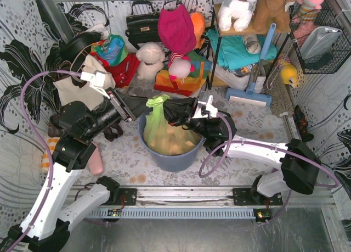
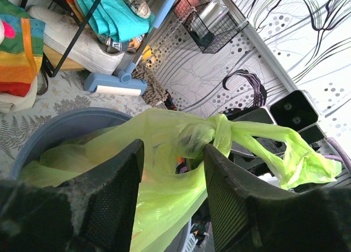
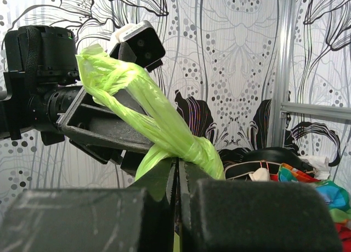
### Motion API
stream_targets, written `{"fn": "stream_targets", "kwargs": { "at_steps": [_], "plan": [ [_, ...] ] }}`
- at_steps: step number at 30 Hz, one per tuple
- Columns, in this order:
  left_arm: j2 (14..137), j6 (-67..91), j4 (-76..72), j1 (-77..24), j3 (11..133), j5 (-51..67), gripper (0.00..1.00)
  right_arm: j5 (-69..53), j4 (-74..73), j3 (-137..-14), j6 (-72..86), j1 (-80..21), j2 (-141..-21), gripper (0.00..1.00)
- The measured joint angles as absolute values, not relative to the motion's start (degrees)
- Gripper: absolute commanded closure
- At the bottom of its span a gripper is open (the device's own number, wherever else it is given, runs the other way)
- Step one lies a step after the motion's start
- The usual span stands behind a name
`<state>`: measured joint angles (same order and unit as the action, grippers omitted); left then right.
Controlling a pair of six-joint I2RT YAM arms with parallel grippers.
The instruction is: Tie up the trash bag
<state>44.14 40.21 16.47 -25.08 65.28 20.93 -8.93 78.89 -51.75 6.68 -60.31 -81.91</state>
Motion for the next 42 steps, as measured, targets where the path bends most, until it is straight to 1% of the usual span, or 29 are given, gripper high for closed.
{"fn": "stream_targets", "kwargs": {
  "at_steps": [6,10,12,14,16,19,31,38,39,42],
  "plan": [
    [44.3,40.7,13.8,-25.1,64.2,21.8,0.56,-8.4,78.9,-51.7,6.7,-60.2,-81.9,1.0],
    [44.4,41.3,11.4,-25.1,63.5,22.7,0.71,-8.1,79.0,-51.7,6.9,-60.2,-81.9,1.0],
    [44.4,41.4,10.5,-25.1,63.5,23.3,0.83,-8.1,79.0,-51.7,7.1,-60.1,-81.9,1.0],
    [44.6,41.4,9.8,-25.1,63.5,23.7,0.93,-7.9,79.3,-51.7,7.1,-60.1,-81.9,1.0],
    [44.7,41.3,9.4,-25.1,63.5,23.9,0.98,-7.6,79.8,-51.7,7.1,-59.9,-81.9,1.0],
    [45.1,41.1,8.8,-25.0,63.5,23.9,1.0,-7.3,79.9,-51.7,7.3,-59.7,-81.9,1.0],
    [46.1,38.2,10.7,-25.0,66.9,21.3,1.0,-8.4,80.0,-51.7,8.1,-60.3,-81.9,1.0],
    [45.1,37.9,11.7,-25.0,66.9,19.6,1.0,-8.6,80.9,-51.7,8.1,-60.5,-82.1,1.0],
    [45.0,37.9,12.0,-25.0,67.0,19.4,0.98,-8.7,81.2,-51.7,8.1,-60.5,-82.3,1.0],
    [45.2,37.9,13.5,-25.0,67.6,19.4,0.85,-8.8,81.6,-51.7,8.1,-60.5,-82.6,1.0]
  ]
}}
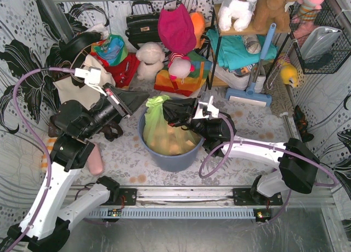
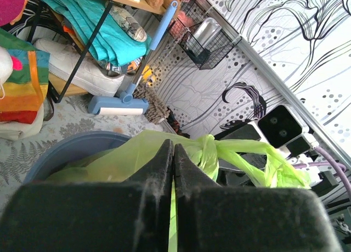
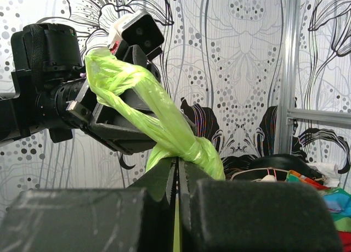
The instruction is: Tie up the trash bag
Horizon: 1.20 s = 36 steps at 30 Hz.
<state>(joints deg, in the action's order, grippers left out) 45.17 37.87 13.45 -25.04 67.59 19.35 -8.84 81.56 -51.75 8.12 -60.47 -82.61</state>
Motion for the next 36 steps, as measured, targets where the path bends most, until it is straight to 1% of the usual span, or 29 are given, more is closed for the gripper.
{"fn": "stream_targets", "kwargs": {
  "at_steps": [3,5,9,25,30,36],
  "plan": [
    [45.6,37.9,13.9,-25.0,67.8,20.0,0.75,-8.9,82.0,-51.7,8.1,-60.5,-82.9,1.0],
    [45.8,38.1,14.2,-25.0,67.8,20.6,0.71,-8.8,82.0,-51.7,8.1,-60.5,-82.9,1.0],
    [45.9,38.1,15.2,-25.0,67.7,20.6,0.66,-8.6,82.0,-51.7,7.9,-60.5,-83.0,1.0],
    [43.8,37.8,17.7,-25.0,65.4,20.3,0.65,-6.2,82.6,-54.6,6.3,-60.5,-85.4,1.0],
    [44.6,38.7,17.2,-25.0,63.9,22.4,0.65,-6.2,82.6,-55.4,6.2,-60.5,-85.7,1.0],
    [46.4,40.9,13.1,-25.0,61.7,28.4,0.65,-6.3,82.7,-55.8,6.2,-60.5,-86.0,1.0]
  ]
}}
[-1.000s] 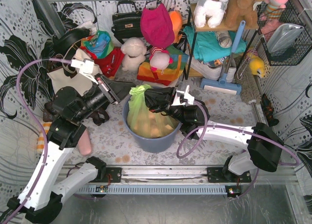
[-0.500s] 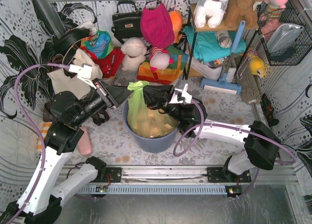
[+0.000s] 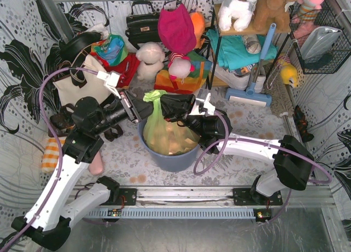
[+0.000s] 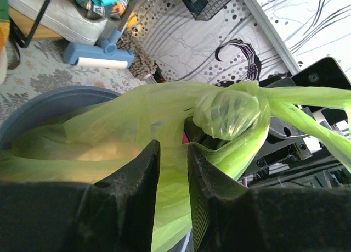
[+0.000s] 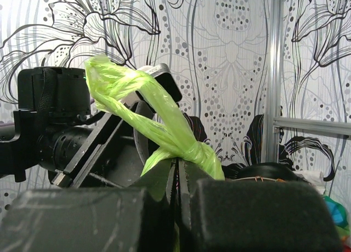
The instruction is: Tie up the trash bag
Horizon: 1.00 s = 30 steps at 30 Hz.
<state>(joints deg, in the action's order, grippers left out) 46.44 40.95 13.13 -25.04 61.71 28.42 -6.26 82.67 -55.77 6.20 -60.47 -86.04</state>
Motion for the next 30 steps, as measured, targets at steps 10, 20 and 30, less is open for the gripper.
{"fn": "stream_targets", "kwargs": {
  "at_steps": [10,20,30],
  "plan": [
    [45.6,41.8,11.4,-25.1,61.0,31.8,0.65,-6.9,83.3,-56.1,6.2,-60.5,-86.1,1.0],
    [42.8,39.7,16.3,-25.1,65.8,24.4,0.51,-9.1,83.0,-56.1,5.8,-60.5,-86.1,1.0],
    [44.9,38.0,16.4,-25.1,71.1,21.8,0.51,-9.9,82.9,-56.1,5.8,-60.5,-86.1,1.0]
  ]
}}
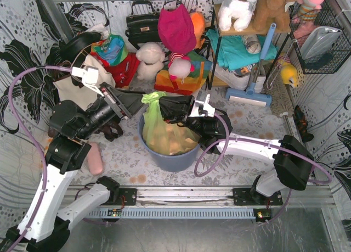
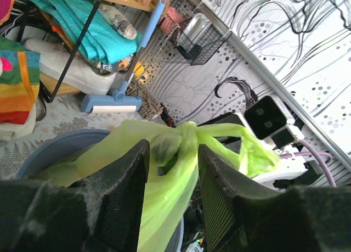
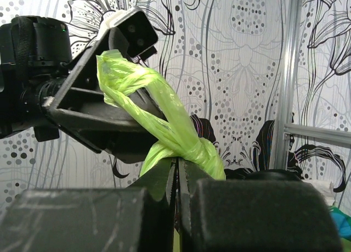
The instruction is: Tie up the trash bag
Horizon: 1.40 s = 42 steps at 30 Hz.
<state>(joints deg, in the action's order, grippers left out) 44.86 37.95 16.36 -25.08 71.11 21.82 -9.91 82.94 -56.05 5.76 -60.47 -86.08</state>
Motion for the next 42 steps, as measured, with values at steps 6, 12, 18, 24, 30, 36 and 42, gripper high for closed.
{"fn": "stream_targets", "kwargs": {
  "at_steps": [6,12,18,24,30,36,42],
  "plan": [
    [47.0,36.2,17.6,-25.1,71.4,20.5,0.55,-10.2,82.8,-56.1,5.8,-60.5,-86.1,1.0],
    [47.6,35.8,17.3,-25.1,71.6,20.8,0.85,-10.3,81.5,-56.1,5.8,-60.5,-86.1,1.0],
    [48.2,35.1,16.4,-25.1,72.2,21.2,1.0,-10.3,81.4,-56.1,5.8,-60.5,-86.2,0.98],
    [49.6,33.1,18.0,-25.1,75.2,21.3,1.0,-10.3,81.4,-56.0,5.8,-60.5,-86.2,0.85],
    [50.9,32.2,18.3,-25.1,77.6,21.7,1.0,-10.3,81.5,-55.7,5.7,-60.5,-86.2,0.84],
    [50.9,32.2,18.4,-25.1,77.9,22.1,0.9,-9.8,81.8,-55.0,5.2,-60.5,-86.2,1.0],
    [49.7,32.2,19.6,-25.1,77.8,20.6,0.56,-9.6,82.3,-55.0,5.1,-60.5,-86.2,1.0]
  ]
}}
